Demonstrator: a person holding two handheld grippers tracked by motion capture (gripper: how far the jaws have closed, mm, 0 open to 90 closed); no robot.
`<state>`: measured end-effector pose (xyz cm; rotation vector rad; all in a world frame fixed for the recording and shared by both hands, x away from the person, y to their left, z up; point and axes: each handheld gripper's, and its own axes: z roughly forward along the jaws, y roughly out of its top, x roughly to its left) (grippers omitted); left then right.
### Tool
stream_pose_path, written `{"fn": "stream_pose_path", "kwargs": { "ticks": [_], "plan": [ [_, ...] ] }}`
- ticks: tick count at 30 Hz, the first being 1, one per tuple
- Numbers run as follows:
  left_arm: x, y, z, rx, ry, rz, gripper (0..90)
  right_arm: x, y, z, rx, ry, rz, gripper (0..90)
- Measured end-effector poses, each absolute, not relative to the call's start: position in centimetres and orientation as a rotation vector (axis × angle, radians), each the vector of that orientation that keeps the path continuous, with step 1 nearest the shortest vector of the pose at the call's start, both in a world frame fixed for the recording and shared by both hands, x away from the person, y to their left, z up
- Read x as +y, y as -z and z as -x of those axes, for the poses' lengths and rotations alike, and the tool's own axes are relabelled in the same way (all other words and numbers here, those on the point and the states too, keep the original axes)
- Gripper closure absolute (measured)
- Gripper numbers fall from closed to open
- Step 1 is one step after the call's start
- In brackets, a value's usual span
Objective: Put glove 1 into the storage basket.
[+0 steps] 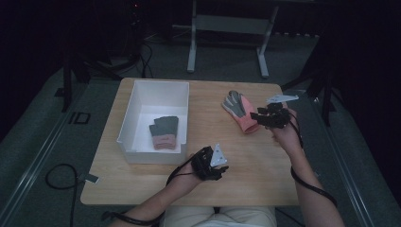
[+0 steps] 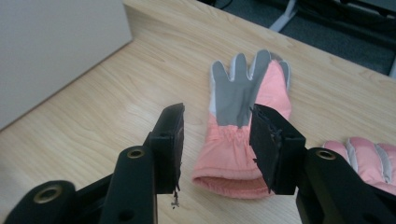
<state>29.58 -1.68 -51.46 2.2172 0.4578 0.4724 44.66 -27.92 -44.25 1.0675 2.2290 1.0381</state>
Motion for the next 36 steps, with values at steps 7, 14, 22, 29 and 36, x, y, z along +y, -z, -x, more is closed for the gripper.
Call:
{"fn": "stream_pose_path", "kwargs": {
  "ticks": [7,14,22,29,36],
  "plan": [
    [-1.1,54.3,-28.1,0.470,-0.479,-2.147,50.8,-27.2,45.2,-46.4,2.250,-0.992,-1.074,60.6],
    [-1.1,56.2,-27.1,0.489,-0.474,-2.121,34.3,-25.6,46.2,-48.5,2.266,-0.933,-1.049,66.9],
    [-0.5,56.8,-26.6,0.540,-0.424,-2.104,1.5,-24.9,48.4,-51.3,2.264,-0.907,-1.095,66.9],
    [-0.4,57.2,-26.2,0.497,-0.371,-2.044,1.4,-24.2,49.8,-53.6,2.265,-0.878,-1.123,68.0],
    [-0.3,57.1,-25.9,0.461,-0.409,-2.000,1.5,-24.0,51.0,-55.1,2.269,-0.852,-1.172,70.4]
  ]
}}
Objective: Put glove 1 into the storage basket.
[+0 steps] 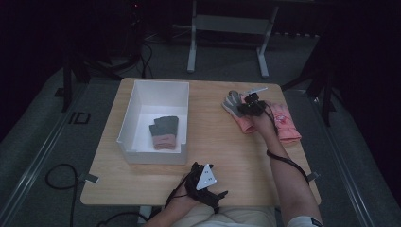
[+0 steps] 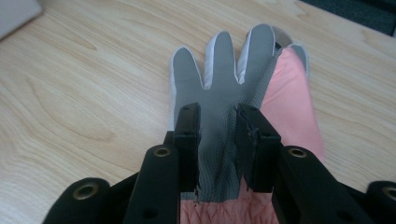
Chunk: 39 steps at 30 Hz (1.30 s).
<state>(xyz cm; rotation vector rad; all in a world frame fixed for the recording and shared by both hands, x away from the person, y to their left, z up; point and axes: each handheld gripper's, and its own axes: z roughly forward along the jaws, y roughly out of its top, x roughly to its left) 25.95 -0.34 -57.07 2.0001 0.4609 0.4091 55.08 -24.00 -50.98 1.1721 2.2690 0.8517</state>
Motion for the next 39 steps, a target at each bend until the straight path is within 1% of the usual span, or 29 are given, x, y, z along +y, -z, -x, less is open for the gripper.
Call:
{"fn": "stream_pose_path", "kwargs": {
  "ticks": [7,10,13,19,22,28,33,39],
  "plan": [
    [-0.1,57.2,-25.7,0.448,-0.421,-1.987,1.4,-23.9,52.8,-55.7,2.297,-0.799,-1.194,71.1],
    [0.0,57.2,-25.8,0.448,-0.421,-1.983,1.5,-23.7,53.2,-55.8,2.305,-0.773,-1.187,72.8],
    [0.1,57.3,-25.9,0.452,-0.419,-1.980,1.5,-23.3,53.7,-55.8,2.314,-0.739,-1.163,76.0],
    [0.1,57.5,-26.0,0.460,-0.421,-1.981,1.5,-23.5,53.6,-55.7,2.267,-0.773,-1.260,86.9],
    [0.1,57.5,-26.1,0.463,-0.432,-1.974,1.5,-23.6,52.7,-55.5,2.214,-0.806,-1.341,88.4],
    [0.3,57.3,-26.2,0.464,-0.451,-1.958,1.5,-23.1,49.8,-52.7,2.118,-0.857,-1.395,88.7],
    [0.5,57.2,-26.3,0.473,-0.478,-1.939,1.5,-22.0,47.3,-48.8,2.068,-0.911,-1.430,88.7],
    [0.5,57.2,-26.1,0.474,-0.493,-1.928,1.5,-20.8,45.4,-44.0,2.002,-0.982,-1.472,88.7]
  ]
}}
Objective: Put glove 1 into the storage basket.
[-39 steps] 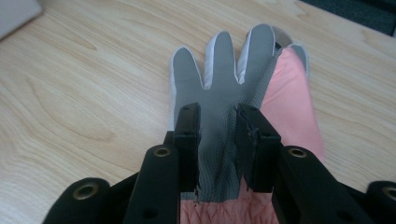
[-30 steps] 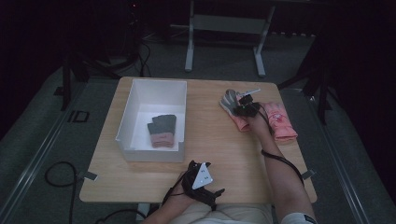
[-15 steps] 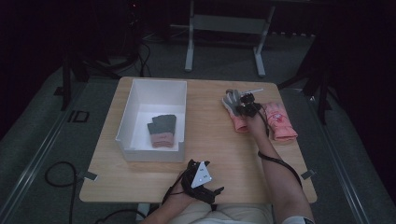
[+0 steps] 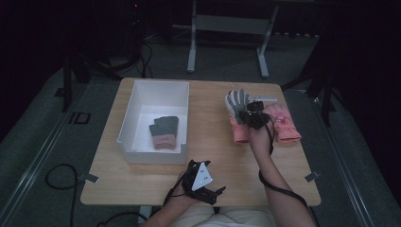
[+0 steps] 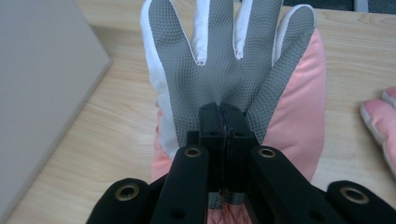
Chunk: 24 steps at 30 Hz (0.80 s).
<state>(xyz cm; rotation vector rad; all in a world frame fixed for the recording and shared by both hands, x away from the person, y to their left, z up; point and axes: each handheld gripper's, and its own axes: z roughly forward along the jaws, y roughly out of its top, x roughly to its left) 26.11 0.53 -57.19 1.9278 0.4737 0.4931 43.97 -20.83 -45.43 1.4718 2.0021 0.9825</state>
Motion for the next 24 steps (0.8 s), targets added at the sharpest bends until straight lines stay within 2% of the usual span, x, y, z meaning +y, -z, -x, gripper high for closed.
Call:
{"fn": "stream_pose_path", "kwargs": {
  "ticks": [6,13,24],
  "plan": [
    [0.6,57.1,-26.0,0.469,-0.513,-1.922,1.5,-19.8,44.8,-40.5,1.986,-1.048,-1.463,88.6],
    [0.7,57.2,-26.0,0.478,-0.518,-1.914,1.5,-19.7,46.5,-38.0,1.946,-1.042,-1.528,88.6],
    [0.5,57.3,-25.9,0.469,-0.512,-1.925,1.5,-19.0,50.8,-37.8,2.003,-0.986,-1.621,88.6]
  ]
}}
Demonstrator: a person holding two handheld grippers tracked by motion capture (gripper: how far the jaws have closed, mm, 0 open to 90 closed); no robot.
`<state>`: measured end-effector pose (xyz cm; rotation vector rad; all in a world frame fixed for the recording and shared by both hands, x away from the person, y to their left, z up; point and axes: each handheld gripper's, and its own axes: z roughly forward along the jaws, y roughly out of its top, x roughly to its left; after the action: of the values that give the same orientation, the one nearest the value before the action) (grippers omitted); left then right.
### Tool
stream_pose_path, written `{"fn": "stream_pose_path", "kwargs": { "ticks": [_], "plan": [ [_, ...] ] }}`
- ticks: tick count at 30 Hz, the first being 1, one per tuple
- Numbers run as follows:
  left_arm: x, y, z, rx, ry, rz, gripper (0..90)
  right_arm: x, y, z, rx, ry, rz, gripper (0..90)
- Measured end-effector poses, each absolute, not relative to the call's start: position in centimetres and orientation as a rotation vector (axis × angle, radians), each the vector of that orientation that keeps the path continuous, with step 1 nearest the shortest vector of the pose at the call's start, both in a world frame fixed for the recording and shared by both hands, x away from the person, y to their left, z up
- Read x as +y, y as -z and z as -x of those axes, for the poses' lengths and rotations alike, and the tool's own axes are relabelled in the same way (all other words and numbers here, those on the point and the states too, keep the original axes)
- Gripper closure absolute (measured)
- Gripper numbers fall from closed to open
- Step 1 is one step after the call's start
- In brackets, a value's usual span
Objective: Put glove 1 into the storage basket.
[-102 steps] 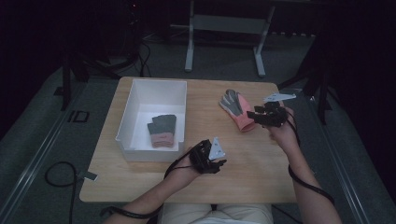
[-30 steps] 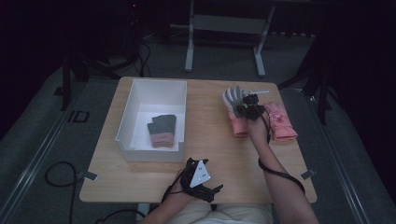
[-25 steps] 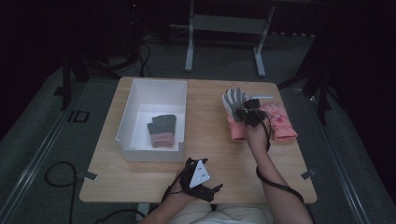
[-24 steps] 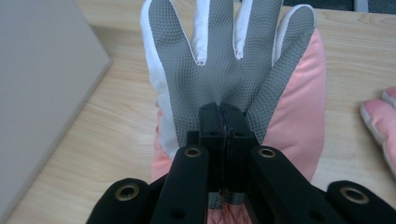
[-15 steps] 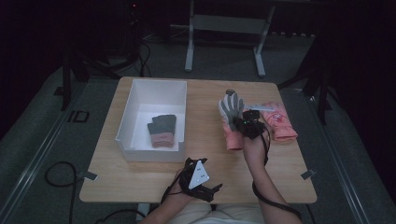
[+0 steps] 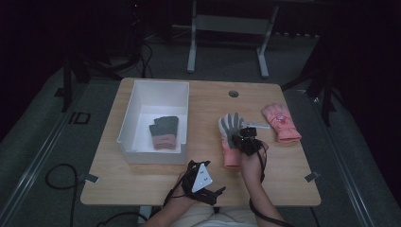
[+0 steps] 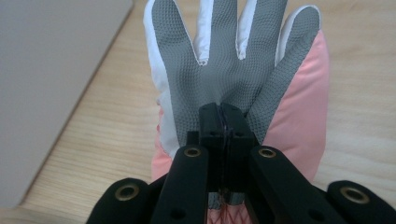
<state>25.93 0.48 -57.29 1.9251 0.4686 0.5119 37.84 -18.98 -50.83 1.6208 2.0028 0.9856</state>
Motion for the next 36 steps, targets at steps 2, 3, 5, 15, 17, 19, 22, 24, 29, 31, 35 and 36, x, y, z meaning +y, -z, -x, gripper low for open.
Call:
{"fn": "stream_pose_path", "kwargs": {
  "ticks": [2,3,5,15,17,19,22,24,29,31,35,36],
  "plan": [
    [0.5,57.3,-25.9,0.467,-0.518,-1.924,1.5,-18.5,52.1,-38.5,2.017,-0.954,-1.631,88.6],
    [0.5,57.4,-25.9,0.468,-0.516,-1.924,1.5,-18.4,52.5,-38.7,2.020,-0.944,-1.636,88.5],
    [0.6,57.4,-25.9,0.471,-0.516,-1.923,1.5,-18.1,53.2,-39.0,2.032,-0.922,-1.652,88.4],
    [0.7,57.3,-25.9,0.459,-0.497,-1.922,1.5,-17.6,54.4,-39.3,2.052,-0.874,-1.603,84.0],
    [0.7,57.3,-25.8,0.458,-0.494,-1.918,1.5,-17.5,54.3,-39.4,2.064,-0.867,-1.585,83.0],
    [0.7,57.3,-25.8,0.458,-0.492,-1.921,1.5,-17.7,54.0,-39.5,2.071,-0.883,-1.583,81.1],
    [0.8,57.3,-25.9,0.463,-0.492,-1.918,1.5,-18.1,53.3,-39.5,2.085,-0.919,-1.573,75.8],
    [0.8,57.3,-26.0,0.468,-0.488,-1.918,1.5,-18.3,52.7,-39.3,2.084,-0.942,-1.555,72.1],
    [0.8,57.4,-26.0,0.464,-0.484,-1.918,1.5,-19.4,50.7,-38.7,2.082,-0.998,-1.485,61.3],
    [0.8,57.4,-26.0,0.464,-0.485,-1.923,1.5,-19.8,50.1,-38.6,2.089,-1.017,-1.470,59.1],
    [0.7,57.4,-26.0,0.465,-0.480,-1.921,1.5,-21.3,48.7,-38.1,2.087,-1.053,-1.412,51.5],
    [0.7,57.4,-26.0,0.463,-0.477,-1.921,1.5,-21.8,48.4,-38.0,2.090,-1.072,-1.400,49.6]
  ]
}}
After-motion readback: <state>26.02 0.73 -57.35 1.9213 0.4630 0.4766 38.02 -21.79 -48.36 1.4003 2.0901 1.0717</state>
